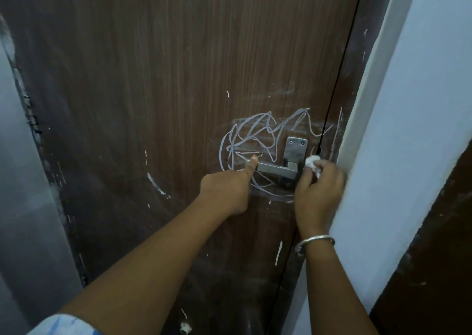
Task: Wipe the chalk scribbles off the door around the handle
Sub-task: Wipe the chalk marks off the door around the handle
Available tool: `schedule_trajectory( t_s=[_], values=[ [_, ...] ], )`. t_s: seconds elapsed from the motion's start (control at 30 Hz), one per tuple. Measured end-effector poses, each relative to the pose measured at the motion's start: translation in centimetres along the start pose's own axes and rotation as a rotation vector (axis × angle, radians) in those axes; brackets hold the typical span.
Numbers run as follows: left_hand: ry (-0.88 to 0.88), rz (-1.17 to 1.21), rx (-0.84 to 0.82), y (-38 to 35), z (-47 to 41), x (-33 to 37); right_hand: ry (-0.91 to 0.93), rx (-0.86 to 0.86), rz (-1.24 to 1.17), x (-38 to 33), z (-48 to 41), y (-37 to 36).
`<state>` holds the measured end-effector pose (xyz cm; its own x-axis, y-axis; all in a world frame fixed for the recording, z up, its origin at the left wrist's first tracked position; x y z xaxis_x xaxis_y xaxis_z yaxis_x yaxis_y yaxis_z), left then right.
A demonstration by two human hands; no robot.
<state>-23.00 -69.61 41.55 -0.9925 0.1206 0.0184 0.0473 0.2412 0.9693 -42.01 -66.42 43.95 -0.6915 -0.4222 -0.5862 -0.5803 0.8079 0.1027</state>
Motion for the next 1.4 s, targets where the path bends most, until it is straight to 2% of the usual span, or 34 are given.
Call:
schedule_trajectory(
  t_s=[0.07,0.17,0.23,0.37,0.5,0.57,0.73,0.87,0.93,1.07,1.2,1.33,1.4],
  values=[
    [0.006,0.005,-0.003,-0.1,0.0,-0.2,0.127,-0.103,0.017,-2.1,-1.7,-1.2],
    [0.016,0.010,0.002,-0.2,0.1,-0.4,0.227,-0.399,0.134,-3.4,-2.7,-5.2],
    [0.020,0.021,0.005,-0.2,0.1,-0.4,0.279,-0.450,0.234,-3.7,-3.0,-6.4],
    [0.024,0.034,0.014,-0.3,0.1,-0.6,0.290,-0.360,0.216,-4.1,-3.4,-5.8],
    [0.026,0.048,0.015,-0.6,0.2,-0.8,0.149,-0.216,0.129,-2.5,-2.8,-4.4],
    [0.031,0.060,0.018,-0.6,0.2,-0.8,0.070,-0.199,0.126,-1.7,-2.6,-4.3],
    [0.043,0.082,0.025,-1.1,0.4,-0.8,0.213,-0.259,0.124,-3.8,-3.4,-4.8],
    [0.046,0.107,0.019,-1.2,0.4,-0.7,0.105,-0.123,0.135,-2.3,-4.4,-2.7],
    [0.046,0.111,0.018,-1.2,0.4,-0.7,0.101,-0.172,0.142,-2.2,-3.8,-3.3],
    [0.045,0.102,0.022,-1.1,0.4,-0.7,0.290,-0.288,0.169,-4.0,-2.9,-4.9],
    [0.047,0.099,0.016,-1.0,0.6,-0.6,0.160,-0.182,0.136,-2.8,-4.0,-3.6],
    [0.036,0.100,0.006,-0.9,0.6,-0.4,0.362,-0.359,0.234,-4.9,-2.5,-6.4],
    [0.034,0.093,0.000,-1.0,0.6,-0.4,0.369,-0.339,0.221,-5.3,-2.9,-6.2]
  ],
)
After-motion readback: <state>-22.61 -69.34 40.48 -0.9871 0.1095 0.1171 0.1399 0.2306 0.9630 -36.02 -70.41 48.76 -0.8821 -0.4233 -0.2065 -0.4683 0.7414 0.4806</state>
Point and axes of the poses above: each hand's wrist, its own z-axis away from the middle knuckle, its own y-axis out of the back of the hand, x = y × z, the point moved 10 cm from there along -z, towards the middle knuckle, and after that the axes turned 1 degree about -z, right-handed, at the moved point
